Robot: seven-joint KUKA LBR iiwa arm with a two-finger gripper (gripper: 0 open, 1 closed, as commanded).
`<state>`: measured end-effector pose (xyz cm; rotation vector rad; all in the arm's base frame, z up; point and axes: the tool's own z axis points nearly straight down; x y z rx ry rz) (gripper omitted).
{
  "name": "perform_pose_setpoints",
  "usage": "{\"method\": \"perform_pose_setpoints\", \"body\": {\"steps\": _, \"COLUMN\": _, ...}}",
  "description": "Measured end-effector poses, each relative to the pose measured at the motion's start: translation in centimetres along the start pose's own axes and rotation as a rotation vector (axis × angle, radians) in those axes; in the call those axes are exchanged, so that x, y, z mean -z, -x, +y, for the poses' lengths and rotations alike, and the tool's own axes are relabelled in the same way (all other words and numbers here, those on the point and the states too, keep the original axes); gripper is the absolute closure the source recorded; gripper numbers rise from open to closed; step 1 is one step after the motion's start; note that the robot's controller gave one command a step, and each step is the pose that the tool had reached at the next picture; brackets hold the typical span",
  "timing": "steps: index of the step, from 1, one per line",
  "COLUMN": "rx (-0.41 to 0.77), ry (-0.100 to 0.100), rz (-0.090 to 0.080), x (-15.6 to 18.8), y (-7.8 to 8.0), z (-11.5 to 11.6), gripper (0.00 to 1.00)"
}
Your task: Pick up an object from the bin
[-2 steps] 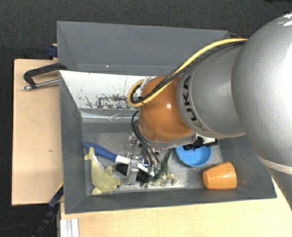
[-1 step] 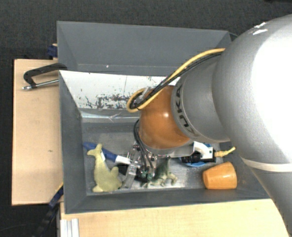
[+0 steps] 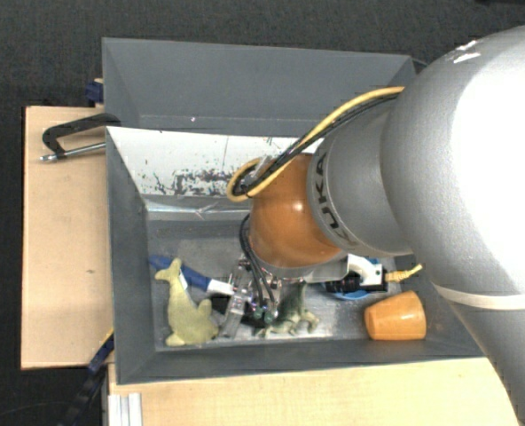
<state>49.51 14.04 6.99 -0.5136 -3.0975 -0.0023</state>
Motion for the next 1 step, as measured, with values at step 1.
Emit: {"method": "perform_pose_setpoints", "body": {"steps": 1, "rx": 0.000, "ry": 0.000, "rz": 0.000, "x": -0.05, "y": -0.02, "z": 0.00, "gripper": 1.00}}
